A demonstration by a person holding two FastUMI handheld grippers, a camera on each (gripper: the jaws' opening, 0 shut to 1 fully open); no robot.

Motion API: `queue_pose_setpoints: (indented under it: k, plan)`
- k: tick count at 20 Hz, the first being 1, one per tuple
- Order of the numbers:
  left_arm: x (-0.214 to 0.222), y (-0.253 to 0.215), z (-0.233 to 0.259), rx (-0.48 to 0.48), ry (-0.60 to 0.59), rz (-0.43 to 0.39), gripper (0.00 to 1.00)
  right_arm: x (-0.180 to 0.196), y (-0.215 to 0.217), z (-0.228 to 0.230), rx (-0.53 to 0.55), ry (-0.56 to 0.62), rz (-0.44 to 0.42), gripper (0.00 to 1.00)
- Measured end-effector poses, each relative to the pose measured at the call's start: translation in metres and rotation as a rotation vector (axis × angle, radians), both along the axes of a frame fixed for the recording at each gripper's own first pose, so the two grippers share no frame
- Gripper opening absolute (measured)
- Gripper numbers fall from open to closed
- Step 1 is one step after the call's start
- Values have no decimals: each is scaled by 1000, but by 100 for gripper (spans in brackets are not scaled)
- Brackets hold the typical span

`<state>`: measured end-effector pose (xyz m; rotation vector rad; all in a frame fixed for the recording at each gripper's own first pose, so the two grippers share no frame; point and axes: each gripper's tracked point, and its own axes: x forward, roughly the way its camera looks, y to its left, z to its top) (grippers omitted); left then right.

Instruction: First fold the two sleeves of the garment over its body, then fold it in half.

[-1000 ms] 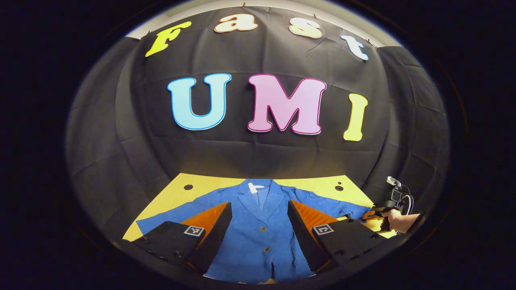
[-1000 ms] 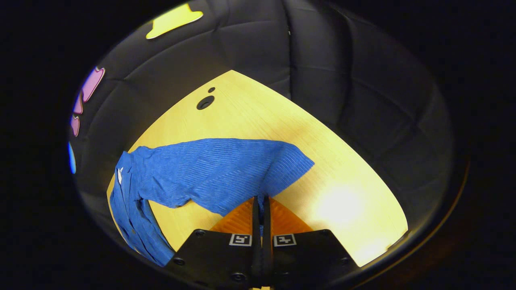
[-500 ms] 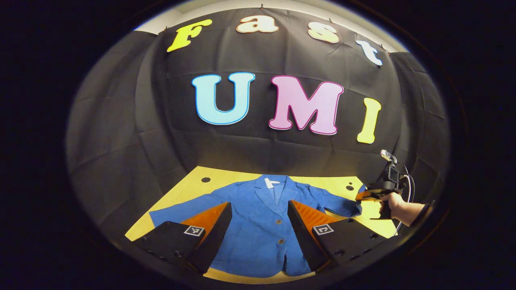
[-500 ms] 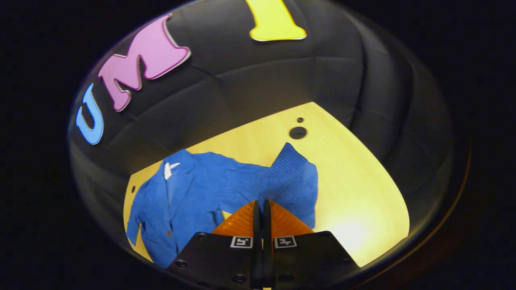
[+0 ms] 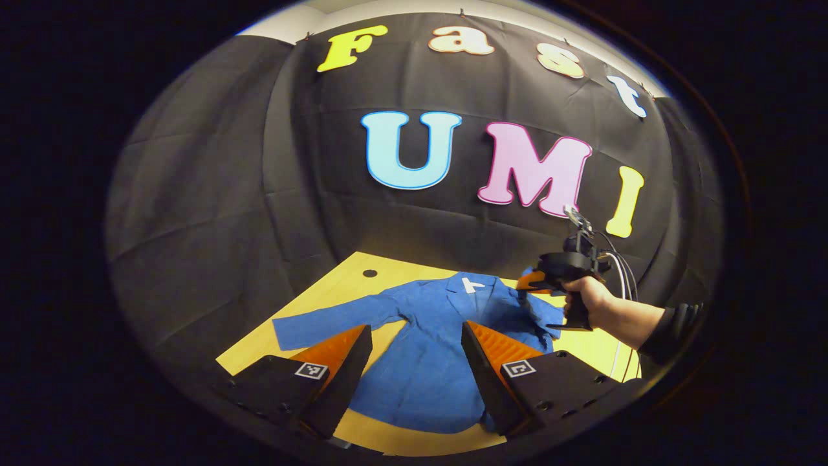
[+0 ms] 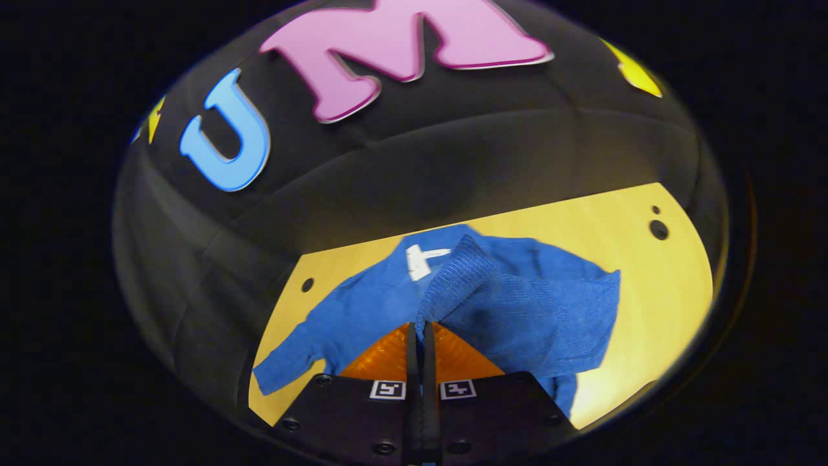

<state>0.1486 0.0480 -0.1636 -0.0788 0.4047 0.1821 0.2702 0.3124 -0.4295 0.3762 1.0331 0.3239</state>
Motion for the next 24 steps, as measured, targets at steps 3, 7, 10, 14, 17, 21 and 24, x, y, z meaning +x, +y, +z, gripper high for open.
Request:
queue_pose_setpoints:
  k: [3, 7, 10, 14, 17, 21, 24]
  plan:
    - [-6, 26, -11, -18, 9, 58, 80, -7, 83, -15, 28, 14, 102, 5]
    - [-7, 59, -30, -52, 14, 126, 80, -19, 147, -56, 4, 30, 159, 4]
    - [1, 89, -51, -64, 15, 166, 81, -16, 157, -85, -20, 39, 109, 13]
    - [11, 125, -88, -91, 64, 211, 83, -16, 151, -109, -36, 14, 111, 62]
    - [30, 165, -112, -103, 69, 271, 83, -25, 141, -92, -8, -71, 108, 98]
    - [55, 229, -157, -128, 107, 374, 83, -36, 100, -64, -72, -258, 169, 97]
    - [65, 274, -198, -158, 169, 469, 83, -49, 63, -31, -116, -419, 188, 97]
